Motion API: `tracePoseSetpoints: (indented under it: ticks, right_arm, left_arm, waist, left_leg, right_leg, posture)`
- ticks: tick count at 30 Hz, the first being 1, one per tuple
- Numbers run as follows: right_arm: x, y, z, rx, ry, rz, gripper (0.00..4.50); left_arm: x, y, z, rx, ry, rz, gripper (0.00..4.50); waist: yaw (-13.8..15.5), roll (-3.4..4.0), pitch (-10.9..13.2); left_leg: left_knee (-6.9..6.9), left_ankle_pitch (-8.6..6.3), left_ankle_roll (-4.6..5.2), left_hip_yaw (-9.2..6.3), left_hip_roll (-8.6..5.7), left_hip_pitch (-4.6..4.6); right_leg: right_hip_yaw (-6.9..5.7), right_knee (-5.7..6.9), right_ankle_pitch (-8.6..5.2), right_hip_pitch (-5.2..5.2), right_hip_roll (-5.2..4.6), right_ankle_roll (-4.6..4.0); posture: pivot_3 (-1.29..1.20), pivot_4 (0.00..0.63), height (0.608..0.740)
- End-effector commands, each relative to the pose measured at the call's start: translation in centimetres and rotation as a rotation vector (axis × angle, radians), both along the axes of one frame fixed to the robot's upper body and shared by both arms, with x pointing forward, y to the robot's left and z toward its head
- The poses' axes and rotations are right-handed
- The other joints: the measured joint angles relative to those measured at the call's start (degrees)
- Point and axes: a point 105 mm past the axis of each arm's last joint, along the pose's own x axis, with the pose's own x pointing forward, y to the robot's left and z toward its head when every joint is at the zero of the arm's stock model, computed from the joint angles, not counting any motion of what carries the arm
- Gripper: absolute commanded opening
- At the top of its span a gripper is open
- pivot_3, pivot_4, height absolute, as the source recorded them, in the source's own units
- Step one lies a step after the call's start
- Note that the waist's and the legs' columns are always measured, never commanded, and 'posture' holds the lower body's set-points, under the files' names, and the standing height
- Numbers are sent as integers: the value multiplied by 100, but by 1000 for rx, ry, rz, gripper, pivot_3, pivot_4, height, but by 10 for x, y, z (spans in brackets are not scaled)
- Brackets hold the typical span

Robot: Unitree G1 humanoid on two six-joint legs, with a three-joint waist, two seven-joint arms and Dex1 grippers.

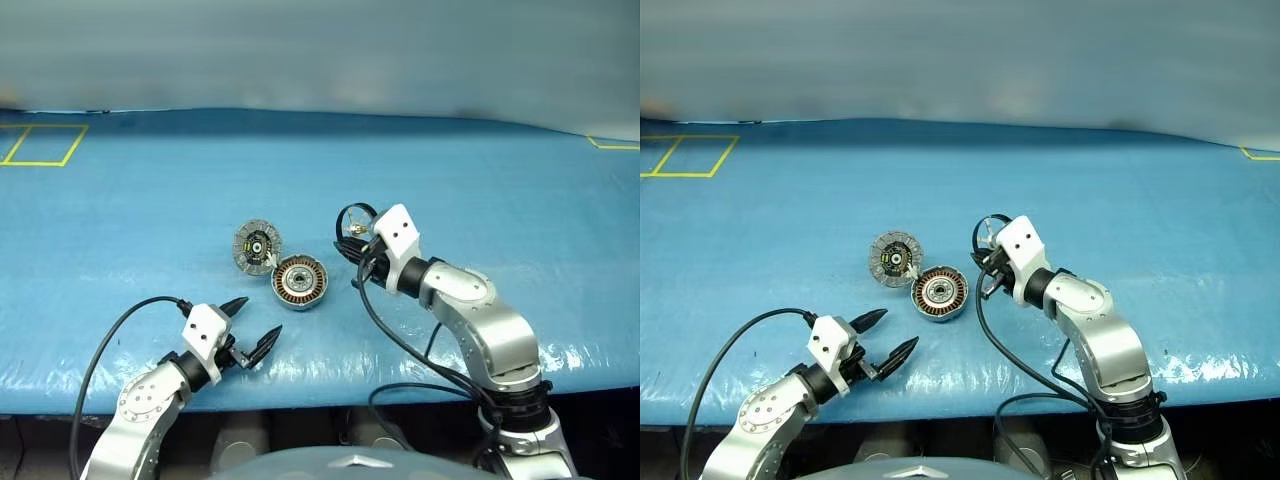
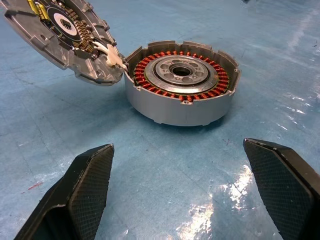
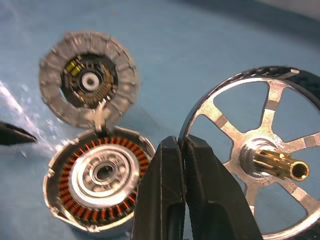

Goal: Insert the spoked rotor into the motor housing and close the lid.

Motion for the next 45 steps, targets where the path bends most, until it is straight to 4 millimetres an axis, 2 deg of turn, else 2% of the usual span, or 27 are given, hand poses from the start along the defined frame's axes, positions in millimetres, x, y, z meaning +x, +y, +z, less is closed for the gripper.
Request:
tracePoseSetpoints:
  ticks: [1,12,19,22,27,33,38,43,45]
  right_arm:
    - [-5,7,31,204,16,44,37]
    - [-20,42,67,859,339,245,37]
    - [-13,37,85,1120,469,260,37]
    - [-12,32,98,1231,505,288,37]
    - [-18,31,109,1303,554,334,37]
    - [-23,33,117,1386,610,368,37]
    - [-24,36,118,1412,623,368,37]
    - [-24,37,116,1405,629,362,37]
    - [-24,38,115,1393,630,362,37]
  left_arm:
    - [-2,-7,23,-62,-80,-35,4500]
    - [-7,-26,65,-282,-159,-90,4500]
    - [-5,-40,72,-265,-207,-108,4500]
    - [-3,-44,79,-386,-198,-97,4500]
    - [-6,-47,90,-553,-184,-124,4500]
    - [1,-33,98,-656,-229,-63,4500]
    - [11,-15,117,-872,-263,48,4500]
    - [18,-11,127,-1090,-205,77,4500]
    - [22,-11,128,-1128,-185,92,4500]
  waist:
    - [-2,1,1]
    - [-17,10,4]
    - [-128,15,7]
    - [-185,16,8]
    - [-207,17,8]
    - [-201,17,8]
    - [-182,17,8]
    - [-176,17,8]
    - [-173,16,8]
  left_leg:
    - [-1,0,0,0,0,0]
    - [-7,0,0,-6,5,-6]
    - [-7,0,1,-5,-4,-6]
    - [-8,0,1,-5,-4,-8]
    - [-10,-1,3,-9,-1,-12]
    - [-9,-1,3,-11,-1,-11]
    - [-7,-1,4,-11,1,-13]
    - [-7,-1,4,-15,-2,-14]
    - [-6,-1,4,-17,-2,-15]
  right_leg:
    - [0,0,0,0,-2,-1]
    - [-1,0,2,-2,-12,-4]
    - [-1,0,-2,-3,6,1]
    - [1,0,-2,-3,7,2]
    - [1,-2,-1,-7,8,4]
    - [1,-2,-7,-6,6,10]
    - [1,-3,-6,-5,3,10]
    - [-1,-5,-5,-4,5,9]
    - [-2,-4,-5,-4,6,10]
  posture:
    - [0,150,740]
    - [0,150,740]
    - [0,150,740]
    - [0,150,740]
    - [0,150,740]
    - [0,150,740]
    - [0,150,740]
    - [0,150,740]
    - [0,150,740]
